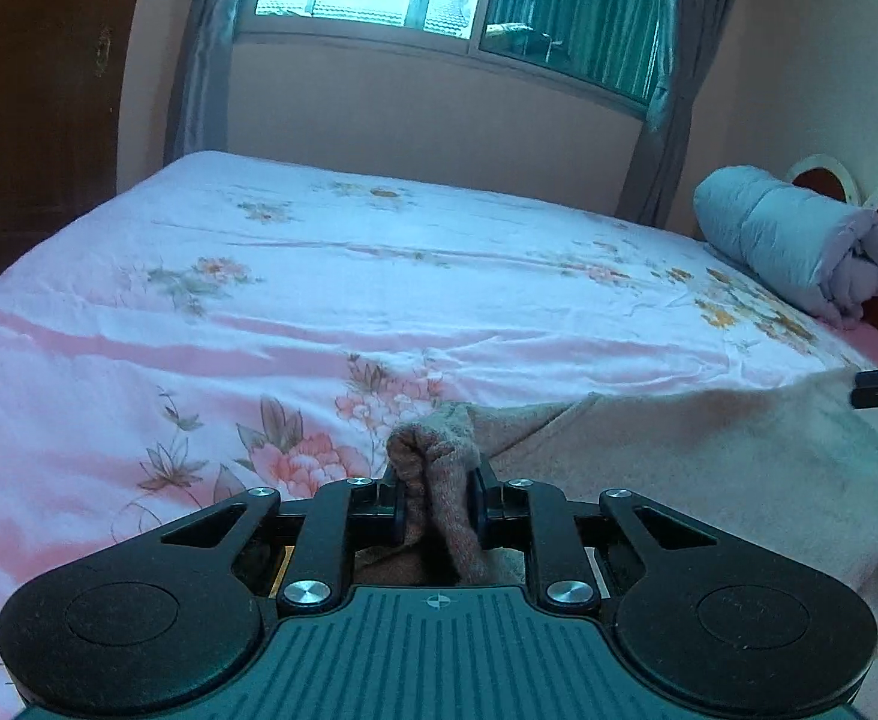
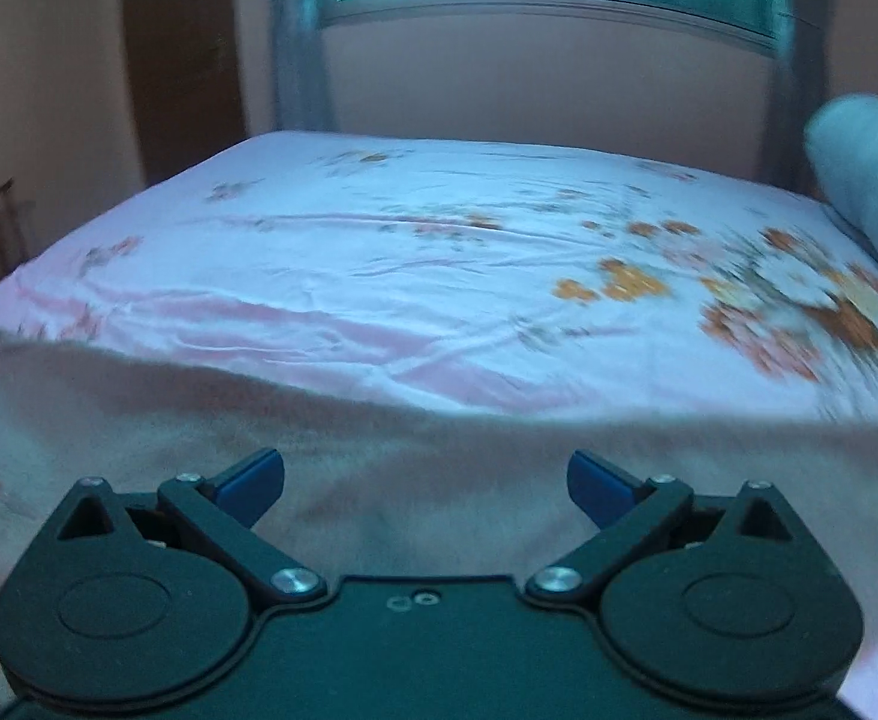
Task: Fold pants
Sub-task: 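Grasp the pants fabric with the right tool beside the left tool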
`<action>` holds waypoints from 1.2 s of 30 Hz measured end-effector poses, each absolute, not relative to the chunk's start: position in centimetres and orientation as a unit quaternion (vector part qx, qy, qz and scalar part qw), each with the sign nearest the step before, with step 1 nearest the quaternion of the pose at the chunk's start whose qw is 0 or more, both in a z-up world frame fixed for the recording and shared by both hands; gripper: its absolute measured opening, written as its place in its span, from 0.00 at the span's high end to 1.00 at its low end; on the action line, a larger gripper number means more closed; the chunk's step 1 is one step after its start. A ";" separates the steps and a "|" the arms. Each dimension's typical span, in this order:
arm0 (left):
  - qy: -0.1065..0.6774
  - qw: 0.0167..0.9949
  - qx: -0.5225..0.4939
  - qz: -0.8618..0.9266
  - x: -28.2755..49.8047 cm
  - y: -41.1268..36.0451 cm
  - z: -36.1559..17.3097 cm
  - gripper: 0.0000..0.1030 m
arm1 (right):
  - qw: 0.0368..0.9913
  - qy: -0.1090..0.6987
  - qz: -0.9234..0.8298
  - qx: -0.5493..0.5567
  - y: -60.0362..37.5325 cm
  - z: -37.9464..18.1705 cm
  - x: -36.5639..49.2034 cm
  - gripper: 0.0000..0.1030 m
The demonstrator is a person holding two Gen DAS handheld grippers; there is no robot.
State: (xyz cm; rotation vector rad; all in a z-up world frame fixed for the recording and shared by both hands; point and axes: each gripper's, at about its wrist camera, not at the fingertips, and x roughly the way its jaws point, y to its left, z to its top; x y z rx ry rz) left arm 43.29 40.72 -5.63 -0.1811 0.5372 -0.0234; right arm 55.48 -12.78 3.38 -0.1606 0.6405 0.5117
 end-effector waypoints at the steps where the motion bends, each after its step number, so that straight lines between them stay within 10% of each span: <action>1: 0.262 0.961 -0.088 -0.011 43.2 40.6 -5.4 0.81 | 0.912 0.309 0.258 -0.084 -12.4 3.4 56.1 0.09; 9: 0.251 0.966 -0.060 -0.011 42.4 40.0 -4.5 0.81 | 0.868 0.309 0.347 -0.177 -9.8 1.9 60.3 0.10; 13: 0.255 0.966 -0.049 -0.013 42.7 40.0 -4.3 0.81 | 0.838 0.345 0.367 -0.210 -8.9 0.1 62.7 0.28; 20: 0.284 0.958 -0.040 -0.014 44.0 39.9 -5.4 0.81 | 0.800 0.397 0.390 -0.224 -8.4 -2.1 64.9 0.20; 23: 0.301 0.952 -0.046 -0.013 44.6 40.1 -6.2 0.81 | 0.785 0.420 0.404 -0.211 -8.5 -2.1 65.2 0.47; 24: 0.302 0.952 -0.048 -0.013 44.7 40.1 -6.3 0.81 | 0.785 0.420 0.407 -0.205 -8.6 -1.7 65.0 0.88; 25: 0.300 0.952 -0.051 -0.014 44.8 40.2 -6.3 0.81 | 0.786 0.419 0.406 -0.204 -8.7 -1.2 64.9 1.00; 36: 0.225 0.972 -0.032 -0.052 41.1 40.1 -1.3 0.81 | 0.818 0.337 0.406 -0.228 -11.6 7.9 58.4 1.00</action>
